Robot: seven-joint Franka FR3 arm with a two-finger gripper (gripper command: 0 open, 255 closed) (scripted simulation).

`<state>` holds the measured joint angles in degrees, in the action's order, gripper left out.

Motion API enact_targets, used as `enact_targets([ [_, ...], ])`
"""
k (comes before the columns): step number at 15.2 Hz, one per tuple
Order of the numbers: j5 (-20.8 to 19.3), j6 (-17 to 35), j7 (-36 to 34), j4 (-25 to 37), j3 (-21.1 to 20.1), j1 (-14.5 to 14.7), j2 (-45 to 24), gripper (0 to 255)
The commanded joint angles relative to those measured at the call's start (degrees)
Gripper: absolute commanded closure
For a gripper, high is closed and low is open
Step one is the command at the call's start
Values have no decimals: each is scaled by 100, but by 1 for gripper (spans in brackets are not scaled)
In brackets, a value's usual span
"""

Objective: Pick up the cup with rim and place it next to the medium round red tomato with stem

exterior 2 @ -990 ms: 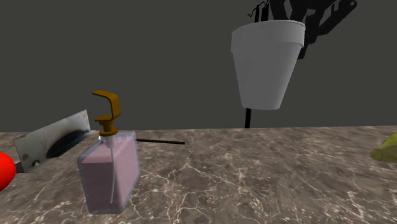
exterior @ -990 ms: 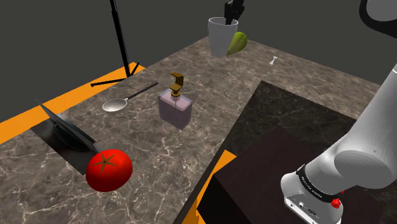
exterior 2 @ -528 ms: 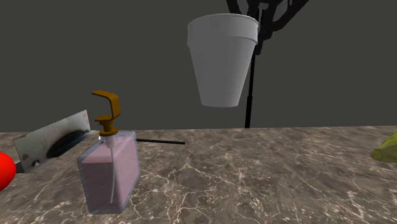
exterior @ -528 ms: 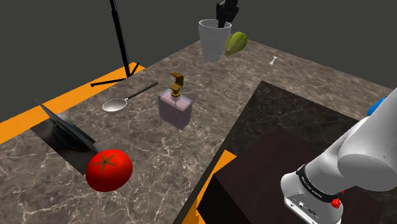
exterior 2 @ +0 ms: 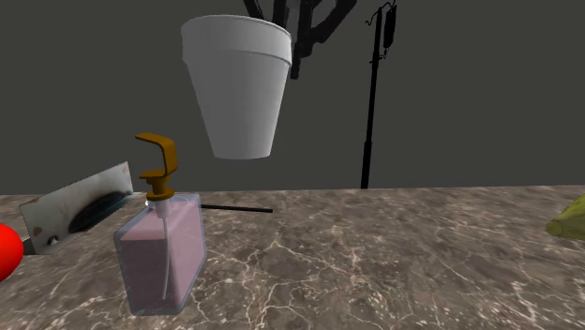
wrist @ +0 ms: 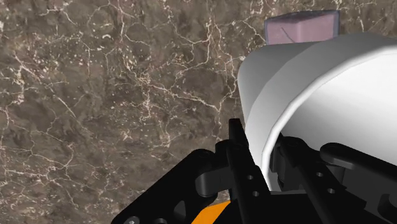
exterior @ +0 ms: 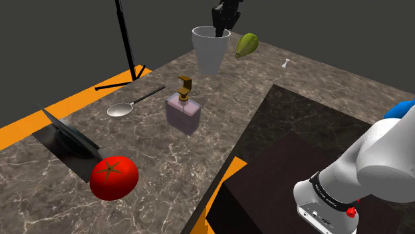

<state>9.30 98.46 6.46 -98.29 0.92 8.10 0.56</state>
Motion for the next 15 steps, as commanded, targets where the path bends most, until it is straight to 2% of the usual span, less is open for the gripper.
enact_targets([
  [1, 0, 122, -261, -197, -137, 134, 119, 255],
  [8, 14, 342, -1177, -539, -636, 576, 390, 255],
  [15, -1, 511, -2130, -548, -1164, 1014, 378, 255],
])
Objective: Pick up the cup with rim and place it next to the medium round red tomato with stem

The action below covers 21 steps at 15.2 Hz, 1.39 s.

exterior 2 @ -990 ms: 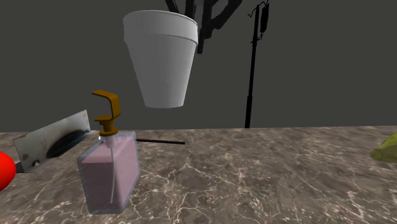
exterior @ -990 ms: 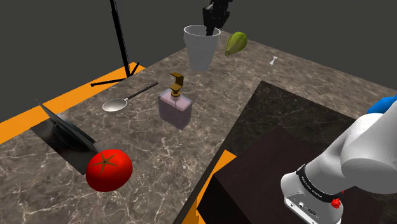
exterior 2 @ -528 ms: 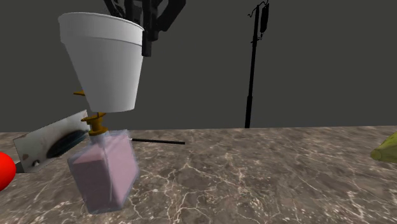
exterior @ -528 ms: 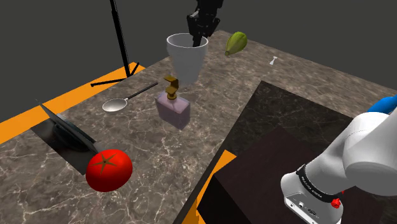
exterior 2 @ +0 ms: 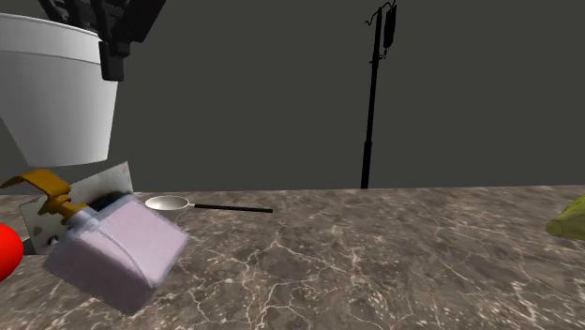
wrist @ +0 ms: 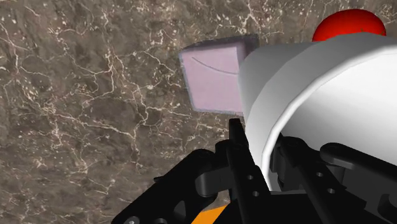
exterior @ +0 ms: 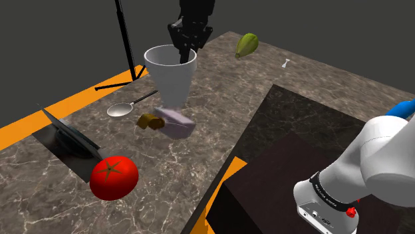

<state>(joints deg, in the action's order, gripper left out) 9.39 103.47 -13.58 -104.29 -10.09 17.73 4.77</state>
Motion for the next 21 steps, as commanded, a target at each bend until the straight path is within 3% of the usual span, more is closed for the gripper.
enact_targets([
  [1, -20, 31, -265, 78, -139, 113, -67, 255],
  [12, -344, 149, -1864, 823, -939, 856, -747, 255],
  [21, -1001, -41, -3213, 2181, -1420, 1689, -1885, 255],
])
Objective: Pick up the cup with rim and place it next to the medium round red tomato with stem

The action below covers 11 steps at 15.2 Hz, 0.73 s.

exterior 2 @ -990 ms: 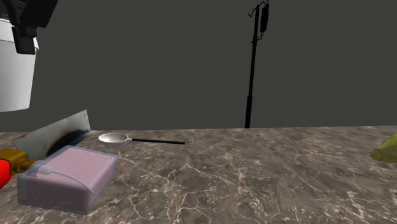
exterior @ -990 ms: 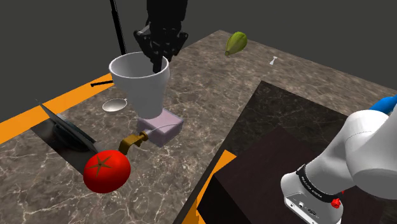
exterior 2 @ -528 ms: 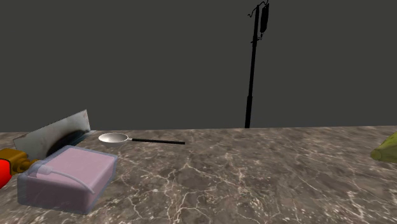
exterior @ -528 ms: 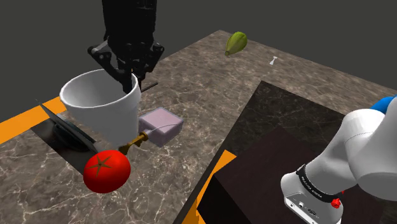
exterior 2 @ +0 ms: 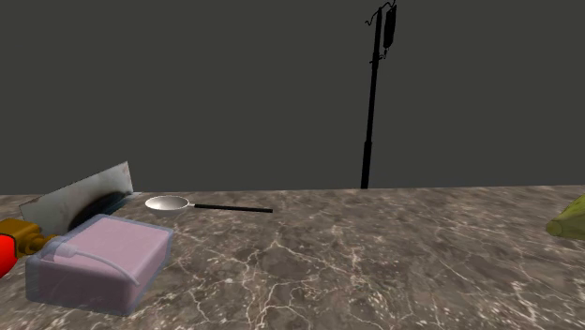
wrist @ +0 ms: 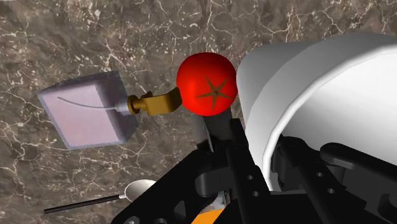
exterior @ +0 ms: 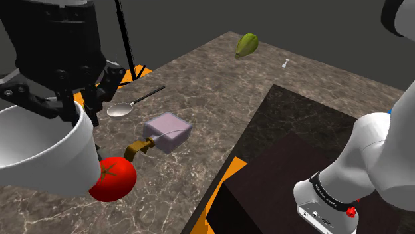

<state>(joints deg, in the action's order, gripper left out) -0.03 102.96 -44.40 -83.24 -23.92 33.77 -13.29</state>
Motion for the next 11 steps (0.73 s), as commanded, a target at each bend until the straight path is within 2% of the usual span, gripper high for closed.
enact_targets([
  [1, -151, -41, -275, 283, -69, 205, -242, 255],
  [6, -650, -434, -931, 1594, -157, 911, -1189, 255],
  [10, -1089, -1053, -1325, 3274, -105, 1689, -2250, 255],
  [11, -1062, -930, -1325, 3087, -101, 1652, -2187, 255],
])
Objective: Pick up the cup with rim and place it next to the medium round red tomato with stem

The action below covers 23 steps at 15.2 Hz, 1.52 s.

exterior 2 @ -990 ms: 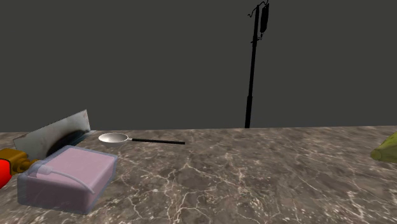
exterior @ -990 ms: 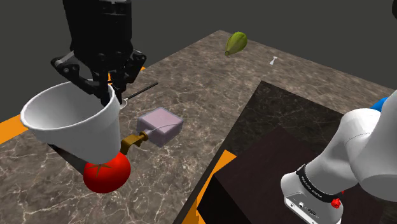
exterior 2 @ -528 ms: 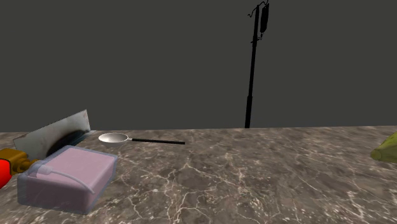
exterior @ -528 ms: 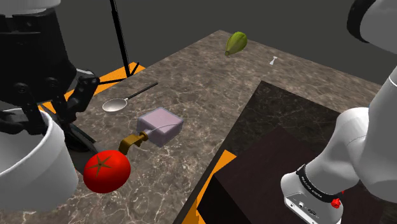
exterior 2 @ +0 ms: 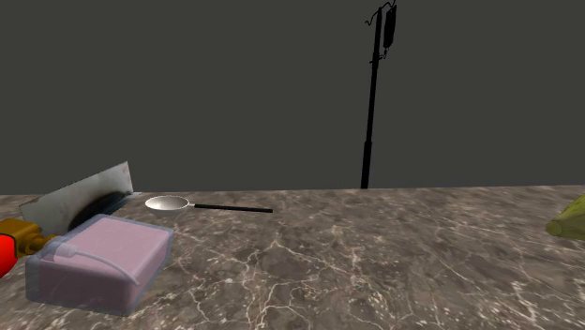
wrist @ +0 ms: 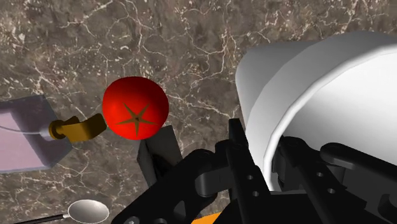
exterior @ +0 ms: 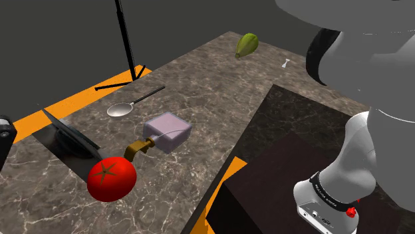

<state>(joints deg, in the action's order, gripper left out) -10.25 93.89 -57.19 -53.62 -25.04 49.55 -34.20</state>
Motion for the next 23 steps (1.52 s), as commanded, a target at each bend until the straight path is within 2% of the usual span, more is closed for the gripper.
enact_targets([
  [1, -22, 93, -47, -46, 6, 35, -43, 255],
  [11, 64, 1058, -54, -1309, -19, -213, 238, 255],
  [23, 47, 1990, -72, -2266, 6, -336, 246, 255],
])
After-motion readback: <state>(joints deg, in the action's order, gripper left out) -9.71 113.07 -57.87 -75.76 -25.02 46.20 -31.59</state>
